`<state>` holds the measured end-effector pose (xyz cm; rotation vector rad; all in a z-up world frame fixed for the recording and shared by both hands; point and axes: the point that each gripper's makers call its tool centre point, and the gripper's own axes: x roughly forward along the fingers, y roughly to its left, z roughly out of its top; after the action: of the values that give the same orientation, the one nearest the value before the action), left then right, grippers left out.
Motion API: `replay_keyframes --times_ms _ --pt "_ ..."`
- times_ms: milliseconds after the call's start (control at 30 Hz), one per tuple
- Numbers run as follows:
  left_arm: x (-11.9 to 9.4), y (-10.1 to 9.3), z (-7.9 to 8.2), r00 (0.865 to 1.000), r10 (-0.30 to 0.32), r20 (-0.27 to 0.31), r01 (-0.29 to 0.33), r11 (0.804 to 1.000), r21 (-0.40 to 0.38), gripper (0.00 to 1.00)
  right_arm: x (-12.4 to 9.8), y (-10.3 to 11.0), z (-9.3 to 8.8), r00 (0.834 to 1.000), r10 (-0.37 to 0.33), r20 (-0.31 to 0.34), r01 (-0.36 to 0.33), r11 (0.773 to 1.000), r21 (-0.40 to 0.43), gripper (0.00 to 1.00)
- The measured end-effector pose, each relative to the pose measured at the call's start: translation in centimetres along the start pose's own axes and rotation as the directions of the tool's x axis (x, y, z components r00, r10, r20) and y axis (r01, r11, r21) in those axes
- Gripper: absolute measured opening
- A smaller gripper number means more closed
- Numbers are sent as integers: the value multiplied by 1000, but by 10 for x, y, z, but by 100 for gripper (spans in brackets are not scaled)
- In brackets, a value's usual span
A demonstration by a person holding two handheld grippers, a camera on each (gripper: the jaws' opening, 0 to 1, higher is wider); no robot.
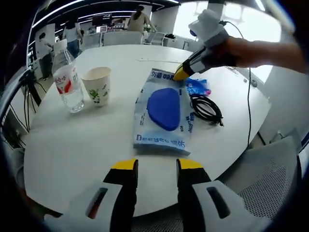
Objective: Arrange the tabletop items into an orderly group along one side of the table until the central work area is clear of visible clutter.
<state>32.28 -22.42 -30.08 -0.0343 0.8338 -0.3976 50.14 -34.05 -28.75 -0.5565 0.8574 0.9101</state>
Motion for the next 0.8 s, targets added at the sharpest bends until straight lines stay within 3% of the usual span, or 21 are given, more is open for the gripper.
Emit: replay_keyframes --times_ms 500,800 --pt "3 -1 -3 1000 -18 -10 18 999 -33 30 -40 12 -32 998 -52 19 49 990 131 0" --pt "3 -2 -5 999 -24 -26 23 999 -39 30 -57 38 -65 997 -79 25 70 963 261 0"
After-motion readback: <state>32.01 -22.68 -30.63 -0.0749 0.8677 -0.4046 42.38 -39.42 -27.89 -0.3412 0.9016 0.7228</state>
